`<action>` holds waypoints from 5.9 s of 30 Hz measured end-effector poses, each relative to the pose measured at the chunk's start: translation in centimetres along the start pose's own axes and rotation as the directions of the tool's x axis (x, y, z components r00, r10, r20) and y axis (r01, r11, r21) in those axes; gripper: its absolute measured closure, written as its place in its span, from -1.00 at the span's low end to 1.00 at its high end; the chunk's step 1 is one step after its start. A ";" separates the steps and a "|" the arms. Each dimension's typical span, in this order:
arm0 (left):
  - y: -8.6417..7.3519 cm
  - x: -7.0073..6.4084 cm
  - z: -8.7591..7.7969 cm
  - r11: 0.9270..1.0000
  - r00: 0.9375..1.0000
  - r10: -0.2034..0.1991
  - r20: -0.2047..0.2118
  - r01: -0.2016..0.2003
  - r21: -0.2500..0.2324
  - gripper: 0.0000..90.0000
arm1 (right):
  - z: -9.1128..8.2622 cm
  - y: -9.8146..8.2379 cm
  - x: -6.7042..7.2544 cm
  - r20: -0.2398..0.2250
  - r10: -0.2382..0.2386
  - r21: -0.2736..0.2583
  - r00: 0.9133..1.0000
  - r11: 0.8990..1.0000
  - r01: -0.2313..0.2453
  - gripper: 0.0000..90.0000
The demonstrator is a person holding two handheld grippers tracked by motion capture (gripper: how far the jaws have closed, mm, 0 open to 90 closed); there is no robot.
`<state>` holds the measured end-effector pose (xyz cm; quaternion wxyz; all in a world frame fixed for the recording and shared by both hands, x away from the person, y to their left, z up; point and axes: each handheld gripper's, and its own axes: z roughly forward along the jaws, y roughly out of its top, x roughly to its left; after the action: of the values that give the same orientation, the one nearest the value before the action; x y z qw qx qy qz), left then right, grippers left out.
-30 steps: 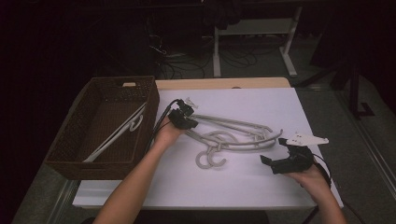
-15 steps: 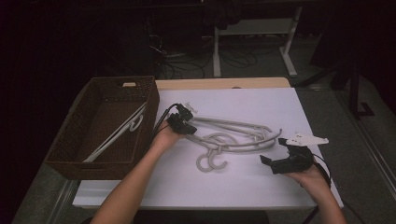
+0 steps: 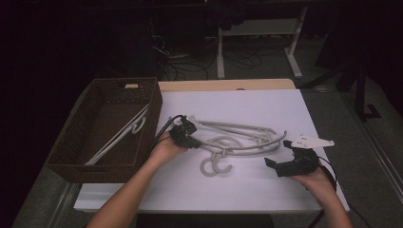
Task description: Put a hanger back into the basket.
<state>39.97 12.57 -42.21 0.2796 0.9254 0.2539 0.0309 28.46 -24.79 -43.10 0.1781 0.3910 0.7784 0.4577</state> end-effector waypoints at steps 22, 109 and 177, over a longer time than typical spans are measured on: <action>1.1 1.8 1.2 0.992 0.993 -0.012 -0.116 0.026 0.120 1.00 | 0.1 0.0 0.1 -0.003 -0.002 0.003 1.000 1.000 0.002 -0.99; -0.9 -5.1 1.6 0.953 0.947 0.300 0.112 -0.302 0.001 0.63 | 0.1 0.1 0.0 0.001 -0.008 0.006 1.000 1.000 0.008 -0.99; -11.4 7.2 -25.1 0.955 0.974 -0.149 -0.168 0.098 -0.280 0.82 | 0.1 0.1 -0.2 0.015 0.010 -0.003 1.000 1.000 -0.009 -0.99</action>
<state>36.09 36.86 -27.79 0.3792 0.8539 0.3301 0.1344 28.67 -24.91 -43.10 0.1821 0.3978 0.7746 0.4567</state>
